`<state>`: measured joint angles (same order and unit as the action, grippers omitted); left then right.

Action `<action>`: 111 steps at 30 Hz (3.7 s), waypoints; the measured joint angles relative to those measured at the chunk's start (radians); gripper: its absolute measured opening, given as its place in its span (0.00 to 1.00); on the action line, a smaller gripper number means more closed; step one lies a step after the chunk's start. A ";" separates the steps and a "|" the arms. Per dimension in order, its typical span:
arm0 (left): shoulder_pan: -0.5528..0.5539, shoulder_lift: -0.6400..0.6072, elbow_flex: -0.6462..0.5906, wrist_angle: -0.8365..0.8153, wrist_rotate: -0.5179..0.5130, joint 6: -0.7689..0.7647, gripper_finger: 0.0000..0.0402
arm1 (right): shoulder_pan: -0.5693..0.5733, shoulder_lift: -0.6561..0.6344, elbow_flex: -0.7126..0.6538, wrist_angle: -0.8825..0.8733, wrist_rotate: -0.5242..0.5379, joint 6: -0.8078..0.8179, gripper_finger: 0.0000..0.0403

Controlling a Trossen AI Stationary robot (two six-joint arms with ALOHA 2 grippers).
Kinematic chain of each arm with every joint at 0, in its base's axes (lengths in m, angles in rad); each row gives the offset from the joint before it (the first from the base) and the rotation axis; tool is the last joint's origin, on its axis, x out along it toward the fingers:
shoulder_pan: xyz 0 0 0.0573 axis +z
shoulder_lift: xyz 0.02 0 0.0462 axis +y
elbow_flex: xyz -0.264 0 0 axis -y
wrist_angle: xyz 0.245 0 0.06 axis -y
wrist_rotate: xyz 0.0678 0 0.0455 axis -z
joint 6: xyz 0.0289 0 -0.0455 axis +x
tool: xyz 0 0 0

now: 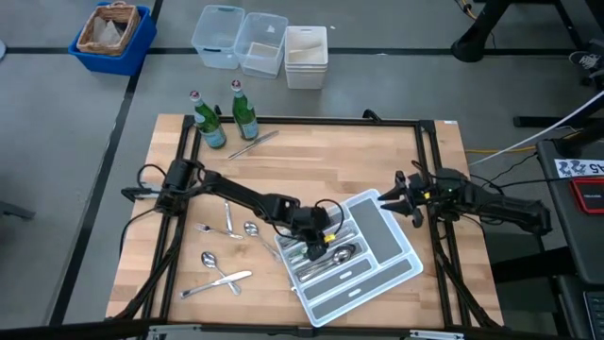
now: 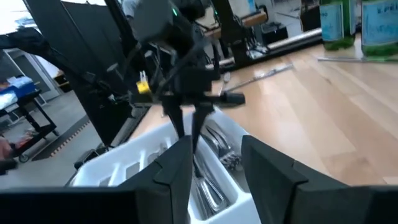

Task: Sort silverware
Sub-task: Put the silver table knife into the white silverware tray

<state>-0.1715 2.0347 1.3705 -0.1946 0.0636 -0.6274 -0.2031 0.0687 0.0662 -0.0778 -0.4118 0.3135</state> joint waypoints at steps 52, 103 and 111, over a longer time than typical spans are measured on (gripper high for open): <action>0.456 -0.281 0.000 -0.370 0.031 0.047 0.33 | 0.000 -0.066 0.001 -0.042 0.071 0.003 0.35; 0.879 -0.281 -0.348 -0.469 -0.268 0.400 0.33 | 0.000 -0.066 0.000 -0.035 0.082 0.002 0.35; 0.879 -0.281 -0.349 -0.475 -0.281 0.395 0.33 | 0.000 -0.066 0.000 -0.035 0.082 0.002 0.35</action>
<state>0.7078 1.7538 1.0218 -0.6693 -0.2176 -0.2325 -0.2031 0.0023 0.0666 -0.1131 -0.3298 0.3157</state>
